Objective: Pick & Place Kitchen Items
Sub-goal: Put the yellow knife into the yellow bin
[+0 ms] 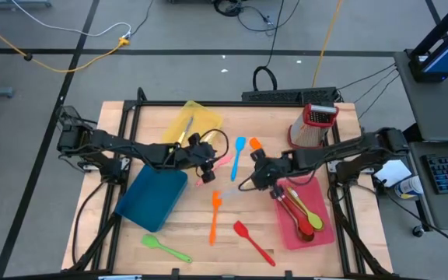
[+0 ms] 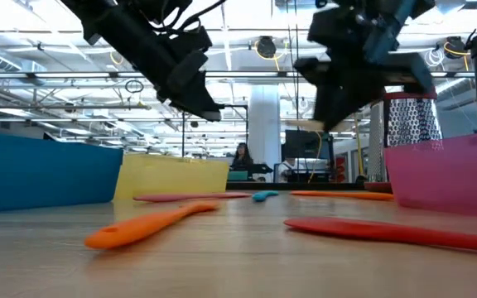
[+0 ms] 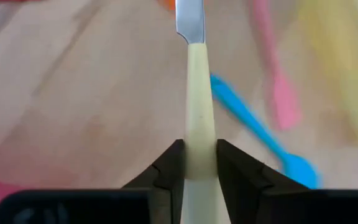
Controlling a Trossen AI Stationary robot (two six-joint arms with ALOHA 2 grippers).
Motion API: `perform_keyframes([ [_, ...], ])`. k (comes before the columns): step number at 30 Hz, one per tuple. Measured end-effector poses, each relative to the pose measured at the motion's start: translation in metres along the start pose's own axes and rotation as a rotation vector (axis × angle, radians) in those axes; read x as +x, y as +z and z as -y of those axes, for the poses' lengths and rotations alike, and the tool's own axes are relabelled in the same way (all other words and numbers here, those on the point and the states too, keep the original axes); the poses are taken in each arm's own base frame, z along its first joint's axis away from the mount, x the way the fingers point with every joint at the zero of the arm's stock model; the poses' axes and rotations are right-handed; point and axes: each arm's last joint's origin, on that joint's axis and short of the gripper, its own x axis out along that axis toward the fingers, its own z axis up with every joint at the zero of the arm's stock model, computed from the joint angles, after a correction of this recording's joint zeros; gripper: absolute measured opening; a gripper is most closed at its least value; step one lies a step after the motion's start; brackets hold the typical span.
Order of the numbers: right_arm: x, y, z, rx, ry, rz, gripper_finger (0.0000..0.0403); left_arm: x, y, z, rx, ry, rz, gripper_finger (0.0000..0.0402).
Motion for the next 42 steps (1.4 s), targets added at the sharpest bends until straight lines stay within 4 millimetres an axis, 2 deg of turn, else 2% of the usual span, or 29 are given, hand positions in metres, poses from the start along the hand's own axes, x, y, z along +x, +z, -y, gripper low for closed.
perform_keyframes([
  [6, -0.035, -0.001, 0.009, 0.056, -0.061, 0.111, 0.0067, -0.002, 0.000, 0.004, 0.030, -0.010, 0.001, 0.0143],
  [10, -0.049, -0.001, 0.009, 0.130, -0.136, 0.285, 0.0075, -0.002, 0.001, 0.005, 0.019, -0.014, 0.016, 0.0143],
  [12, -0.050, -0.005, 0.005, 0.128, -0.181, 0.381, 0.0077, -0.002, 0.003, 0.006, 0.015, -0.017, 0.037, 0.0143],
  [16, -0.039, -0.025, -0.007, 0.125, -0.268, 0.552, 0.0072, -0.004, 0.008, 0.010, 0.013, -0.033, 0.092, 0.0143],
  [20, -0.028, -0.048, -0.017, 0.230, -0.388, 0.838, 0.0069, -0.008, 0.014, 0.019, 0.057, -0.058, 0.163, 0.0143],
  [23, -0.028, -0.066, -0.024, 0.320, -0.457, 1.072, 0.0073, -0.011, 0.020, 0.023, 0.087, -0.084, 0.235, 0.0143],
  [25, -0.028, -0.075, -0.029, 0.361, -0.473, 1.164, 0.0072, -0.014, 0.026, 0.026, 0.094, -0.113, 0.296, 0.0143],
  [27, -0.025, -0.079, -0.030, 0.391, -0.463, 1.190, 0.0067, -0.016, 0.032, 0.027, 0.094, -0.159, 0.365, 0.0143],
  [31, -0.012, -0.074, -0.029, 0.404, -0.429, 1.133, 0.0066, -0.021, 0.042, 0.028, 0.071, -0.210, 0.475, 0.0143],
  [36, -0.004, -0.061, -0.022, 0.377, -0.448, 1.128, 0.0073, -0.021, 0.043, 0.028, 0.033, -0.227, 0.478, 0.0143],
  [42, 0.006, -0.043, -0.013, 0.375, -0.446, 1.119, 0.0066, -0.010, 0.040, 0.033, 0.005, -0.249, 0.496, 0.0143],
])
